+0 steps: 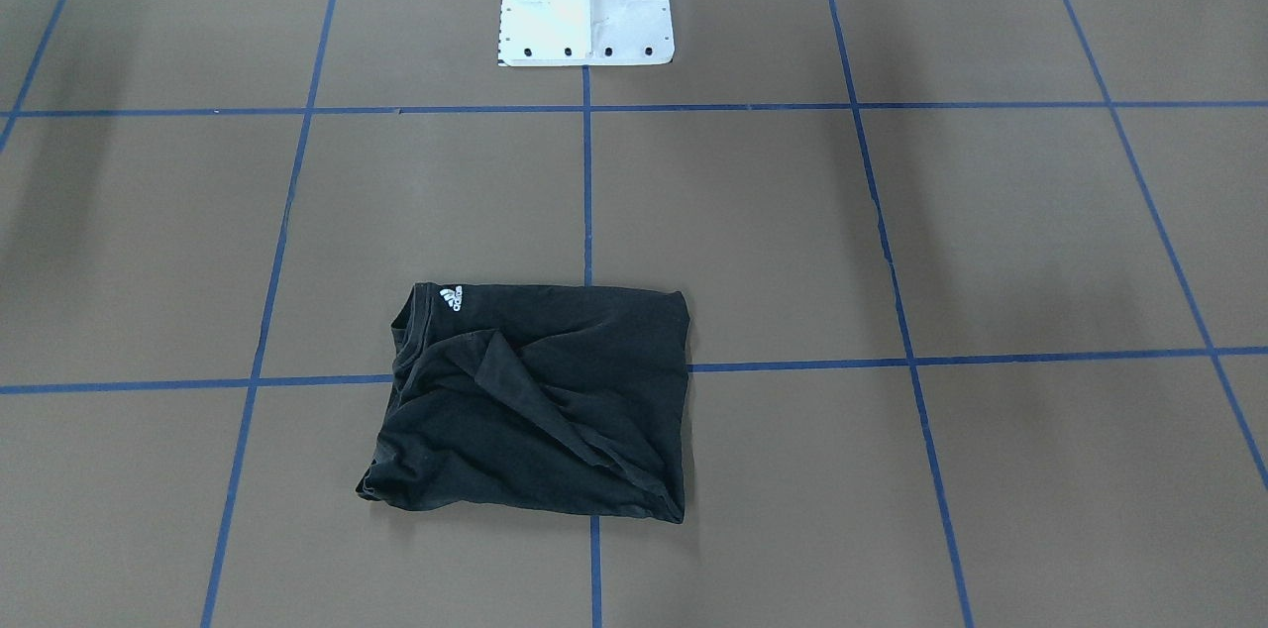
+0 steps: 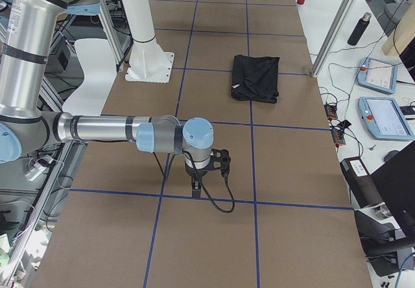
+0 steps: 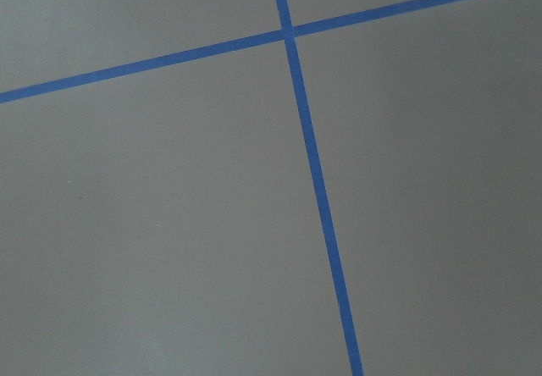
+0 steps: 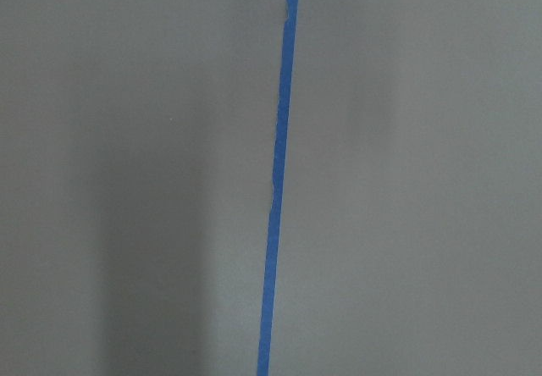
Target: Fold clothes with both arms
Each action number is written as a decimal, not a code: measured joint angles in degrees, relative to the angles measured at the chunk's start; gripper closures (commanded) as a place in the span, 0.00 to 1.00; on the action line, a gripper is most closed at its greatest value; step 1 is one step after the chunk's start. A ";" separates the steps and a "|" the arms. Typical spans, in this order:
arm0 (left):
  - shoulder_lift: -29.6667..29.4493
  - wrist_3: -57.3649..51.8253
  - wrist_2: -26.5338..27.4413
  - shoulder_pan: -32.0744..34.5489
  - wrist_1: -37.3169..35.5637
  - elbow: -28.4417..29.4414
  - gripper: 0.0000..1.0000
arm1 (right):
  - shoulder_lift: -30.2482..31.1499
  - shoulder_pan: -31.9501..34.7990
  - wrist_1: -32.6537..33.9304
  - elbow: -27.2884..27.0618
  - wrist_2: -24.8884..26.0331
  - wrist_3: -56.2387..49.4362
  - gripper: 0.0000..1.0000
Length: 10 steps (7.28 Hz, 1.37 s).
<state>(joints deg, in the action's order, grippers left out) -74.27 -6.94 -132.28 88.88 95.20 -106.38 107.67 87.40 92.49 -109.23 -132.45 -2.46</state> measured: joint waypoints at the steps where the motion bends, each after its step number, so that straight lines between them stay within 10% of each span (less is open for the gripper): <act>1: -0.01 0.00 0.00 0.02 0.04 -0.08 0.00 | 0.00 -0.02 -0.02 -0.06 -0.05 0.00 0.00; 10: 0.43 0.00 0.00 -0.02 -0.12 -1.33 0.00 | 0.16 0.04 0.06 -1.14 -2.47 0.08 0.00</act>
<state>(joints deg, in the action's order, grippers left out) -73.84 -6.94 -132.28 88.86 95.09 -107.71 107.83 87.44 92.55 -110.37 -134.92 -2.38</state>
